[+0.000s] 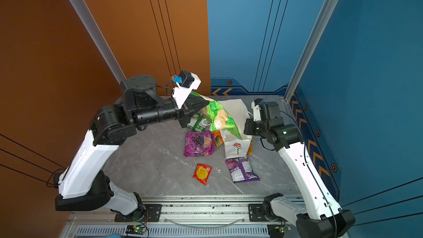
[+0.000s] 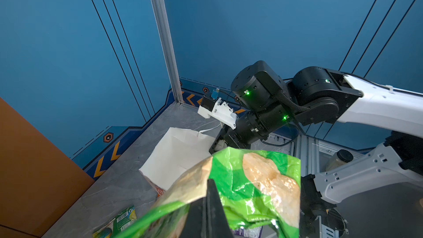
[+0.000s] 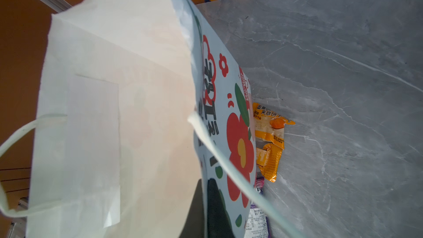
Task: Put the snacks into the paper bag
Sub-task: 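Lift the Lay's bag with the left gripper and carry it over the paper bag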
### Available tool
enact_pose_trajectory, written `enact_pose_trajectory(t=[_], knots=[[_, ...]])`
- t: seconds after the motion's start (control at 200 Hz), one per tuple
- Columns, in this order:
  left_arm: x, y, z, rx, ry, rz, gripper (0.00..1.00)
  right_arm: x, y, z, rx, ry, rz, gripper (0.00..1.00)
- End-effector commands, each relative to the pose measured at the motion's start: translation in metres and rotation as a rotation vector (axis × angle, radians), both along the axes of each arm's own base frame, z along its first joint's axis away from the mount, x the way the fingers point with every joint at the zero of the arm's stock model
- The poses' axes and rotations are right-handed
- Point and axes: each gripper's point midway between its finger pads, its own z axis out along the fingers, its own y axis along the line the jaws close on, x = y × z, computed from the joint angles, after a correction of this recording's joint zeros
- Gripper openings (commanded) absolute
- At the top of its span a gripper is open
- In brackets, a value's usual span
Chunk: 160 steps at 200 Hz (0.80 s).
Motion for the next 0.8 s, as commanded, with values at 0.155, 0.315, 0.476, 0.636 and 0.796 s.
enact_pose_trajectory(t=[0.155, 0.315, 0.476, 0.636, 0.796], knots=[[0.016, 0.000, 0.003, -0.005, -0.033, -0.096, 0.00, 0.006, 0.018, 0.016, -0.009, -0.062, 0.080, 0.00], [0.014, -0.006, 0.006, -0.010, -0.044, -0.150, 0.00, 0.007, 0.026, 0.010, -0.012, -0.051, 0.106, 0.00], [0.020, -0.006, 0.012, -0.024, -0.060, -0.165, 0.00, 0.009, 0.032, 0.005, -0.016, -0.040, 0.119, 0.00], [0.026, -0.008, 0.010, -0.026, -0.051, -0.183, 0.00, 0.009, 0.037, 0.007, -0.009, -0.046, 0.132, 0.00], [0.041, -0.009, -0.008, -0.003, -0.008, -0.177, 0.00, 0.005, 0.043, 0.011, 0.003, -0.062, 0.150, 0.00]])
